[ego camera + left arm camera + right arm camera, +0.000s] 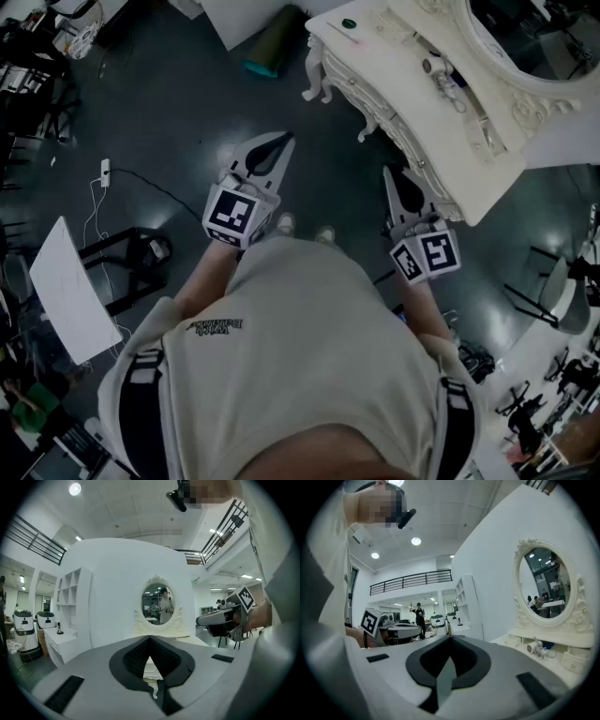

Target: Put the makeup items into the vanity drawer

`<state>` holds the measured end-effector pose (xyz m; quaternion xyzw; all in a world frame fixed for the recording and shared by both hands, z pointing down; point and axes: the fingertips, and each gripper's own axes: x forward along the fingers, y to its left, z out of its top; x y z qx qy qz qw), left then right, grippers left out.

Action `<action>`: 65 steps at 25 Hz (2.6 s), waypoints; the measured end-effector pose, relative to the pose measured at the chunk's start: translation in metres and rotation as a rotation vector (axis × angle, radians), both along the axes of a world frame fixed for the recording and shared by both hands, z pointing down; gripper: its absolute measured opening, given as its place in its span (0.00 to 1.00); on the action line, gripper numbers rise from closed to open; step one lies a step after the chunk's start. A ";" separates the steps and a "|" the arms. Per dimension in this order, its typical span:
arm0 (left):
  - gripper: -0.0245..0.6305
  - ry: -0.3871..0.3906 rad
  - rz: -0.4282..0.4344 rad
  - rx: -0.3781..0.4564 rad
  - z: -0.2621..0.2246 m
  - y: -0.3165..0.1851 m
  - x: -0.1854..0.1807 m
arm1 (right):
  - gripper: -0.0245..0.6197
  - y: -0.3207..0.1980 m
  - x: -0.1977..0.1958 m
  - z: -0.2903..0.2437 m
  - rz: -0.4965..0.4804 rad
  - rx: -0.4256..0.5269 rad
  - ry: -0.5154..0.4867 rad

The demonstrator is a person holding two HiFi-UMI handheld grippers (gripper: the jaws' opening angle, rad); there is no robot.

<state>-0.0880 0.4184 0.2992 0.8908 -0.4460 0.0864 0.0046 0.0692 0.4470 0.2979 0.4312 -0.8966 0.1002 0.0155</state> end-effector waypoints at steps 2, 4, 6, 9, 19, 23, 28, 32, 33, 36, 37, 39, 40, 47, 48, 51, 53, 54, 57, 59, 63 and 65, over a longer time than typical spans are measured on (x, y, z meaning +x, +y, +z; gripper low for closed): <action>0.06 -0.001 0.001 -0.001 0.001 0.001 0.003 | 0.04 0.000 0.001 0.001 -0.005 -0.001 -0.003; 0.06 -0.002 0.003 -0.002 0.001 0.002 0.007 | 0.04 0.001 0.003 0.001 -0.008 -0.003 -0.004; 0.06 -0.004 0.004 -0.003 0.001 0.003 0.008 | 0.04 0.001 0.004 0.001 -0.009 -0.005 -0.003; 0.06 -0.008 0.004 -0.004 0.001 0.004 0.010 | 0.04 0.002 0.007 0.002 -0.005 -0.008 -0.006; 0.06 -0.004 0.005 -0.024 0.009 0.010 0.027 | 0.04 0.006 0.027 0.006 0.006 -0.019 -0.039; 0.06 -0.005 0.005 -0.029 0.013 0.010 0.042 | 0.04 0.006 0.044 0.009 0.013 -0.022 -0.045; 0.06 0.005 -0.010 -0.032 0.015 0.010 0.059 | 0.04 0.003 0.065 0.012 0.014 -0.015 -0.040; 0.06 -0.003 -0.014 -0.035 0.020 0.011 0.069 | 0.04 -0.002 0.077 0.012 0.017 -0.006 -0.045; 0.06 -0.005 -0.016 -0.035 0.021 0.010 0.070 | 0.04 -0.004 0.079 0.012 0.016 -0.003 -0.046; 0.06 -0.004 -0.028 -0.025 0.022 0.008 0.072 | 0.04 -0.008 0.081 0.013 0.007 0.003 -0.047; 0.06 -0.004 -0.032 -0.020 0.021 0.006 0.073 | 0.04 -0.010 0.081 0.014 0.002 0.005 -0.048; 0.06 -0.004 -0.040 -0.010 0.019 0.001 0.073 | 0.04 -0.016 0.081 0.014 -0.008 0.009 -0.047; 0.06 -0.004 -0.043 -0.007 0.019 -0.002 0.072 | 0.04 -0.019 0.080 0.013 -0.013 0.014 -0.048; 0.06 -0.026 -0.038 0.030 0.018 -0.027 0.065 | 0.04 -0.047 0.072 0.011 -0.021 0.054 -0.060; 0.06 -0.027 -0.033 0.033 0.020 -0.032 0.064 | 0.04 -0.053 0.071 0.012 -0.016 0.056 -0.061; 0.06 -0.035 -0.020 0.038 0.024 -0.048 0.060 | 0.04 -0.071 0.066 0.015 0.000 0.055 -0.059; 0.06 -0.039 -0.014 0.038 0.025 -0.061 0.055 | 0.04 -0.083 0.062 0.018 0.005 0.048 -0.055; 0.06 -0.040 -0.012 0.038 0.025 -0.069 0.052 | 0.04 -0.089 0.059 0.019 0.006 0.043 -0.052; 0.06 -0.039 -0.008 0.033 0.025 -0.091 0.042 | 0.04 -0.110 0.050 0.023 0.006 0.025 -0.045; 0.06 -0.044 -0.007 0.028 0.027 -0.108 0.033 | 0.04 -0.127 0.043 0.025 0.010 0.016 -0.041; 0.06 -0.056 -0.009 0.014 0.031 -0.147 0.017 | 0.04 -0.163 0.030 0.030 0.018 -0.005 -0.037; 0.06 -0.059 -0.008 0.007 0.032 -0.167 0.010 | 0.04 -0.182 0.023 0.030 0.022 -0.011 -0.036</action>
